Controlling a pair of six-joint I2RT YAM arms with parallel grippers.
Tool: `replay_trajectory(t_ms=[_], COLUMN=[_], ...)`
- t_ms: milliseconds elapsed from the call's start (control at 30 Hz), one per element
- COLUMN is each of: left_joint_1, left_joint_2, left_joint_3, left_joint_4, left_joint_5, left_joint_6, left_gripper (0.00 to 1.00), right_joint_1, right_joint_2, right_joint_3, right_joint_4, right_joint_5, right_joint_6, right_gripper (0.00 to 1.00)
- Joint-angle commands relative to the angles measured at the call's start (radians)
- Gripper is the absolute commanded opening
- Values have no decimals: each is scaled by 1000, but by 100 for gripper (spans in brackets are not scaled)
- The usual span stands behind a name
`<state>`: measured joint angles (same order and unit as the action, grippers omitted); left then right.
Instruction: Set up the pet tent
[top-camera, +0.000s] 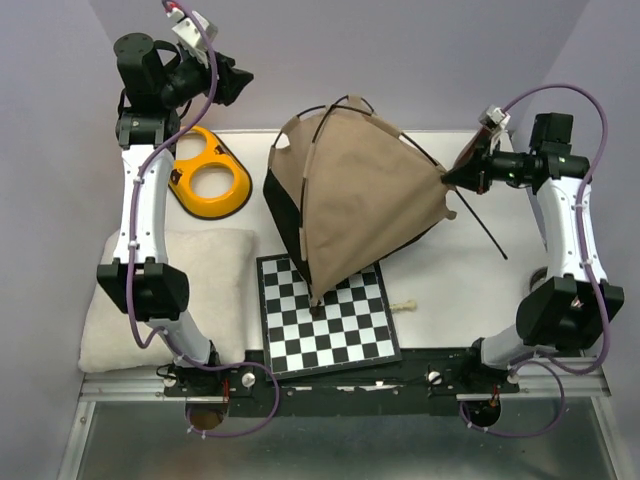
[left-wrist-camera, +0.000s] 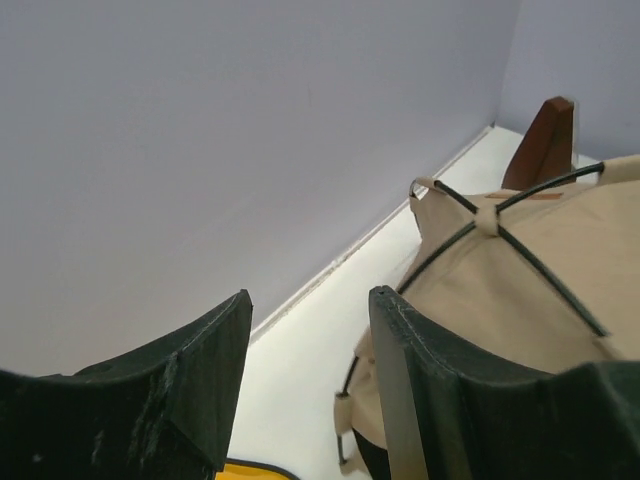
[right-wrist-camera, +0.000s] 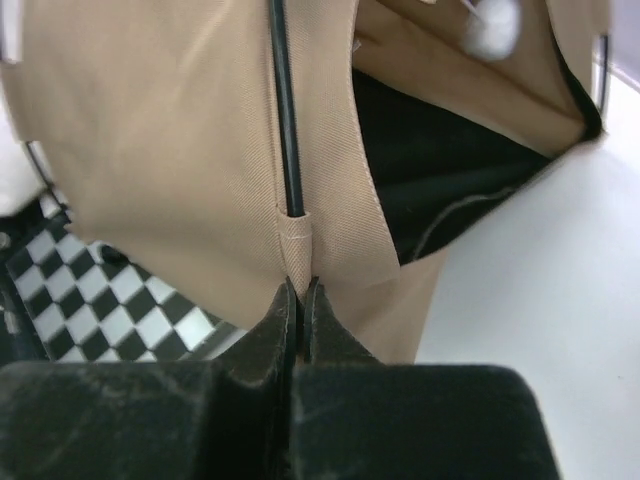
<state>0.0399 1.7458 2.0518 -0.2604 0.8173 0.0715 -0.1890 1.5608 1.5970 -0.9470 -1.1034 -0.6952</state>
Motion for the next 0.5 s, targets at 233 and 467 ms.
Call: replay_trajectory(t_ms=[233, 467], left_joint_1=[-15, -234], left_joint_2=[-170, -362], left_joint_3=[-123, -535], left_joint_4=[4, 120], left_joint_5=[-30, 60], left_joint_6=[-190, -391], left_gripper=[62, 61], right_joint_1=[42, 224], right_joint_2=[-228, -266], right_joint_3=[-357, -439], right_joint_4=[894, 1051], right_joint_5=[29, 255], right_joint_6=[1100, 1189], right_gripper=[1, 1])
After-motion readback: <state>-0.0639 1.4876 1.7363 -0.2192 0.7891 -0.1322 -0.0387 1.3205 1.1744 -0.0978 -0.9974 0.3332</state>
